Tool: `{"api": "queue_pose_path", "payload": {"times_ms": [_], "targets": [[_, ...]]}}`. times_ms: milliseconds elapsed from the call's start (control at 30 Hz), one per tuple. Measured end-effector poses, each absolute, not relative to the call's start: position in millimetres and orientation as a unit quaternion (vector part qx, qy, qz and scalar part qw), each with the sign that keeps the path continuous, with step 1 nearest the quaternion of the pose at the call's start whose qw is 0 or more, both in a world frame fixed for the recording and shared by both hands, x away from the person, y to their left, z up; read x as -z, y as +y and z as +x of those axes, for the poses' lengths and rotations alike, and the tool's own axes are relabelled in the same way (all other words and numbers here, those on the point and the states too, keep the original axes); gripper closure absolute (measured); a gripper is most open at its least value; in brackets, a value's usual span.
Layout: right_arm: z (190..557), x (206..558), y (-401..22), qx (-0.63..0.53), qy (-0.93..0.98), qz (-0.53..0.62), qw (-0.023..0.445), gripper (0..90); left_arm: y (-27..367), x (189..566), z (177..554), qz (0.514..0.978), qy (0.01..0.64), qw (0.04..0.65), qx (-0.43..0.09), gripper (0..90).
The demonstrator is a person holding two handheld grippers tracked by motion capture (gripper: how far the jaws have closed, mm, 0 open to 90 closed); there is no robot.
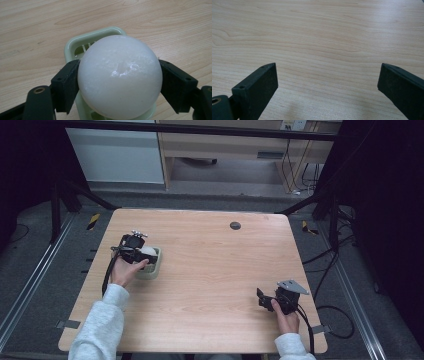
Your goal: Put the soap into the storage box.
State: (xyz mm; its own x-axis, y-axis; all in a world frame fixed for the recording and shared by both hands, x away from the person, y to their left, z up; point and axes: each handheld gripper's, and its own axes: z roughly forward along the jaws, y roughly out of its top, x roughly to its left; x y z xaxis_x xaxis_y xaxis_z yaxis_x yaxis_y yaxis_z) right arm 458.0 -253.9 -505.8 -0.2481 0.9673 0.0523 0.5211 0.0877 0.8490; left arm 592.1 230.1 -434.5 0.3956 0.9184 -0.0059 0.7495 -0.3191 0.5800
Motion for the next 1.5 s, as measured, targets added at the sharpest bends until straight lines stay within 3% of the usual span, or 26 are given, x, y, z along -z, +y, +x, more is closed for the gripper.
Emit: {"api": "queue_pose_path", "payload": {"times_ms": [1500], "targets": [[458,506,-253,-0.397,0.683,0.546,0.278,3.3,231,455,598,0.796,0.531,0.239,-0.167,22.7]]}}
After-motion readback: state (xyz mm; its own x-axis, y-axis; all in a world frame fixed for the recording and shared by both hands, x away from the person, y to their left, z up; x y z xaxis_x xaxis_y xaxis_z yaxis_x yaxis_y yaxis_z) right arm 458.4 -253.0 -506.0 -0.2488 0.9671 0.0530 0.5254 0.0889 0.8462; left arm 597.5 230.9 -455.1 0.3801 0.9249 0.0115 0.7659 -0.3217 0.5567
